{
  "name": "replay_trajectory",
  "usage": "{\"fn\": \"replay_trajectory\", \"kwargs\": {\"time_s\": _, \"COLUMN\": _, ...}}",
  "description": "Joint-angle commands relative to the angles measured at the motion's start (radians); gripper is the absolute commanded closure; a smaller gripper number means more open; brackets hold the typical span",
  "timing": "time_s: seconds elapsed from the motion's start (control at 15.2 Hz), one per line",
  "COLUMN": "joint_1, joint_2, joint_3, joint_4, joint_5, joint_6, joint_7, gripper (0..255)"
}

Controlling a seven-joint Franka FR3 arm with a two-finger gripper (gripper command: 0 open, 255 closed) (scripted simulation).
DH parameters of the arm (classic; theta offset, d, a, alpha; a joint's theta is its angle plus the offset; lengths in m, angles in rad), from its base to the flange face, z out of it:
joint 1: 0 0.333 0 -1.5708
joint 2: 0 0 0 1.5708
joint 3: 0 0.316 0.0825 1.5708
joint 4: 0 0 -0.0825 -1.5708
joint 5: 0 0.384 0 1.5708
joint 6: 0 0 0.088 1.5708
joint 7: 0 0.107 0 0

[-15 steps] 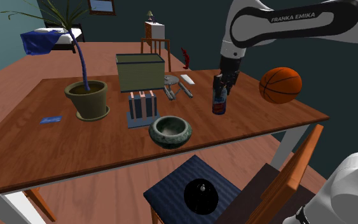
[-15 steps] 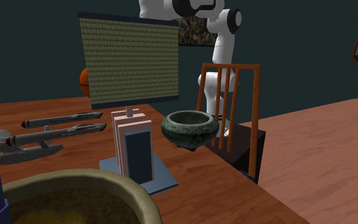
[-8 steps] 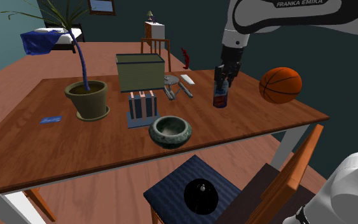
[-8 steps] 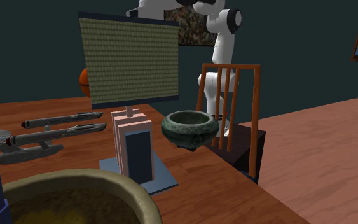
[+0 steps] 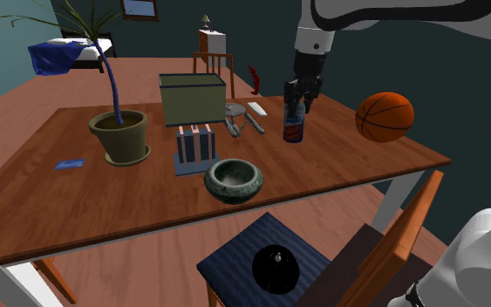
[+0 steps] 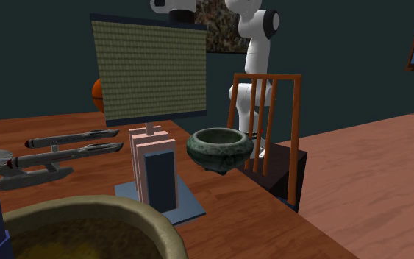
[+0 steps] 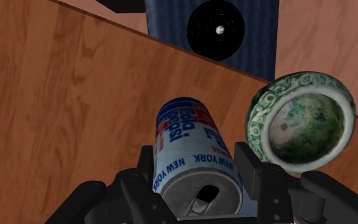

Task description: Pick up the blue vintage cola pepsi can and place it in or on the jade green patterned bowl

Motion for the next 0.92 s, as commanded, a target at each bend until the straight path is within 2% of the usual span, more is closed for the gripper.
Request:
{"fn": "replay_trajectory", "kwargs": {"time_s": 0.0, "joint_1": 0.017, "joint_2": 0.021, "joint_3": 0.027, "joint_4": 0.037, "joint_5": 0.004, "joint_6": -0.016, "joint_7": 0.045, "gripper": 255}}
{"fn": "replay_trajectory", "kwargs": {"time_s": 0.53, "joint_1": 0.097, "joint_2": 0.161, "joint_3": 0.136, "joint_4": 0.233, "joint_5": -0.002, "joint_6": -0.072, "joint_7": 0.236, "gripper": 255}}
{"fn": "replay_trajectory", "kwargs": {"time_s": 0.86, "joint_1": 0.164, "joint_2": 0.299, "joint_3": 0.202, "joint_4": 0.426, "joint_5": -0.033, "joint_6": -0.132, "joint_7": 0.364, "gripper": 255}}
